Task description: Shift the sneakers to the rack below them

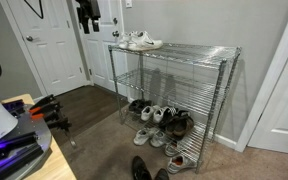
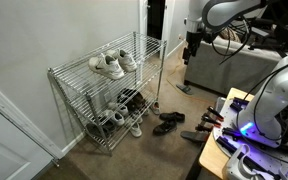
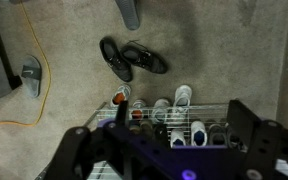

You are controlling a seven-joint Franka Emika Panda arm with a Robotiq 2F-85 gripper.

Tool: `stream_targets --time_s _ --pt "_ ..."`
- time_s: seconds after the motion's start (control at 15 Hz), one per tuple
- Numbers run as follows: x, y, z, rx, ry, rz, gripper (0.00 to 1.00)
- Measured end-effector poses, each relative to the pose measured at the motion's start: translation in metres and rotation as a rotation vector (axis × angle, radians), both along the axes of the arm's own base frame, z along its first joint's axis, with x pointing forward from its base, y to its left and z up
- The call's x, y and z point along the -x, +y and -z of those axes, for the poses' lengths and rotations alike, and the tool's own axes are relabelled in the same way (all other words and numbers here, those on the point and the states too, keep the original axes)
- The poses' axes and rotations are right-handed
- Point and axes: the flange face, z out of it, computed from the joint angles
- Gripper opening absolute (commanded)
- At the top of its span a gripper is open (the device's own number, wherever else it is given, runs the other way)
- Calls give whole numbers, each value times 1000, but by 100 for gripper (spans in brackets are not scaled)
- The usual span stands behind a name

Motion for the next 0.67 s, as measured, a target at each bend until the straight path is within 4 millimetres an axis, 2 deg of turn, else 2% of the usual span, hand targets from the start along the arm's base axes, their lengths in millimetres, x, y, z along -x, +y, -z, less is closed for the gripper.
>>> stream_targets --time_s 0.27,0.4,0.67 --pt "-9 9 6 -1 16 -21 100" --pt "-29 25 16 -8 24 -52 100" --pt "-86 57 39 -25 -21 -60 100"
